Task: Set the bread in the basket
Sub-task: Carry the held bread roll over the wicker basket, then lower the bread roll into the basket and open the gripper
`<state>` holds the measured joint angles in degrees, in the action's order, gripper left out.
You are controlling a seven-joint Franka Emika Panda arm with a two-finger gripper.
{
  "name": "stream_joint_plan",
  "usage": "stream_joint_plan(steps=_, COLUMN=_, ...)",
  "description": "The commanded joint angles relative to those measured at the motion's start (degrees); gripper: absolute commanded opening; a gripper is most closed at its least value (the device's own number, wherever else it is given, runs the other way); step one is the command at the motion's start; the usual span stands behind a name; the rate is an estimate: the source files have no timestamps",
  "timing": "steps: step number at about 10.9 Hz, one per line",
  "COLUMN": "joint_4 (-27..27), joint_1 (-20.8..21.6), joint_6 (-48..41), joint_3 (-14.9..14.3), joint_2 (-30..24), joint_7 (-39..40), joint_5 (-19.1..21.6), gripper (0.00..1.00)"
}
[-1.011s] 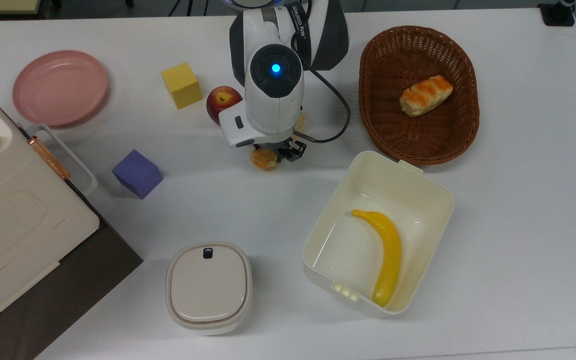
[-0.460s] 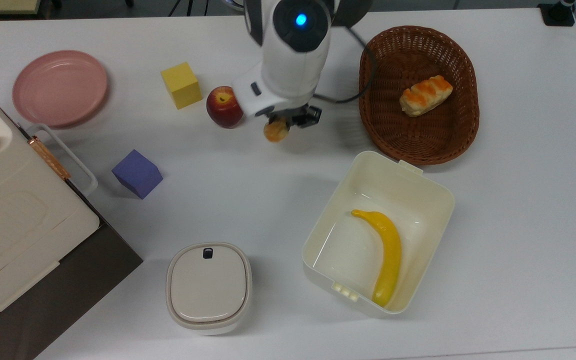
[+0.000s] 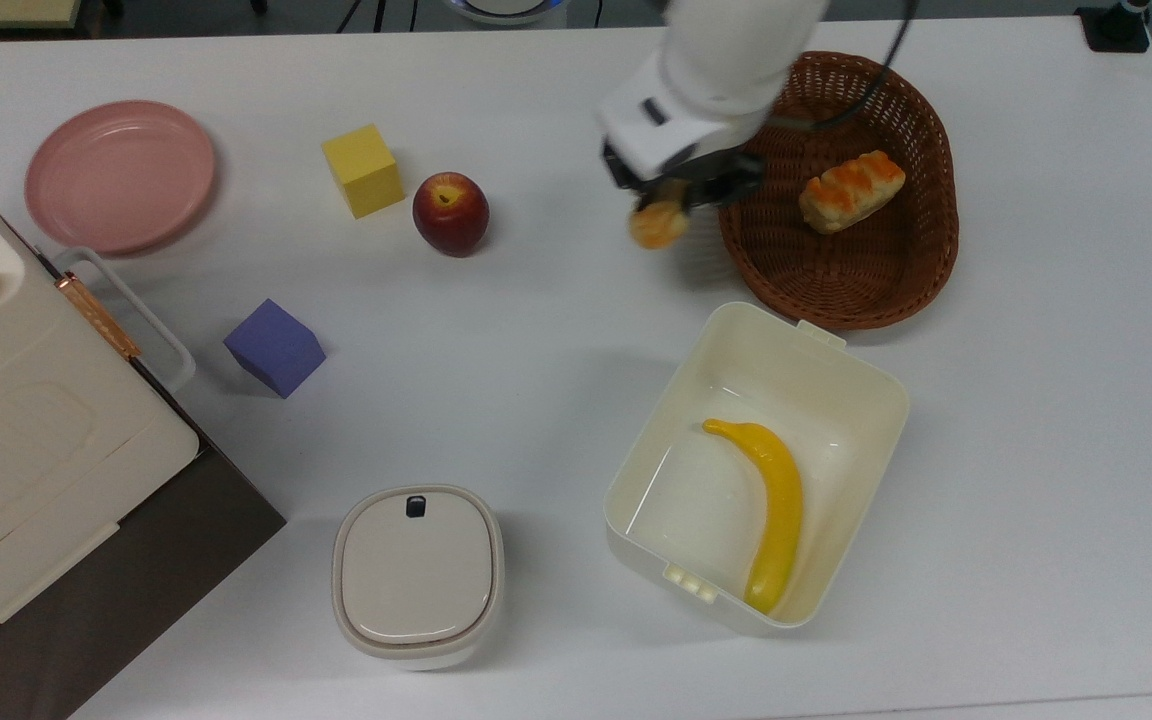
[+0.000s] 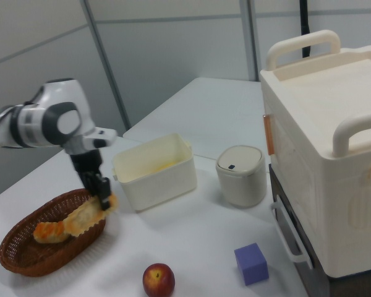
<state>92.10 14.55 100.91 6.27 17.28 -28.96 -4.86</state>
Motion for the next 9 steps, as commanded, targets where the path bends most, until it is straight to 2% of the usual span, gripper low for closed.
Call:
stream_joint_plan(steps=1, joint_4=-0.9, joint_1=7.7, joint_6=1.7, joint_3=-0.7, joint_2=0.0, joint_7=0.7, joint_5=0.7, gripper=0.47)
stream_joint_plan(steps=4, joint_4=-0.9, joint_1=12.9, joint_6=6.2, joint_3=-0.7, joint_2=0.0, joint_7=0.7, joint_5=0.2, gripper=0.47)
stream_joint_plan(steps=5, joint_4=-0.9, joint_1=13.5, joint_6=7.4, joint_3=-0.7, joint_2=0.2, joint_7=0.7, joint_5=0.3, gripper=0.69)
stream_joint_plan(steps=6, joint_4=-0.8, joint_1=14.4, joint_6=7.6, joint_3=-0.8, joint_2=0.3, joint_7=-0.3, joint_5=-0.5, gripper=1.0)
stream_joint_plan(steps=9, joint_4=-1.0, joint_1=13.2, joint_6=7.6, joint_3=-1.3, joint_2=-0.1, joint_7=0.0, joint_5=-2.1, gripper=1.0)
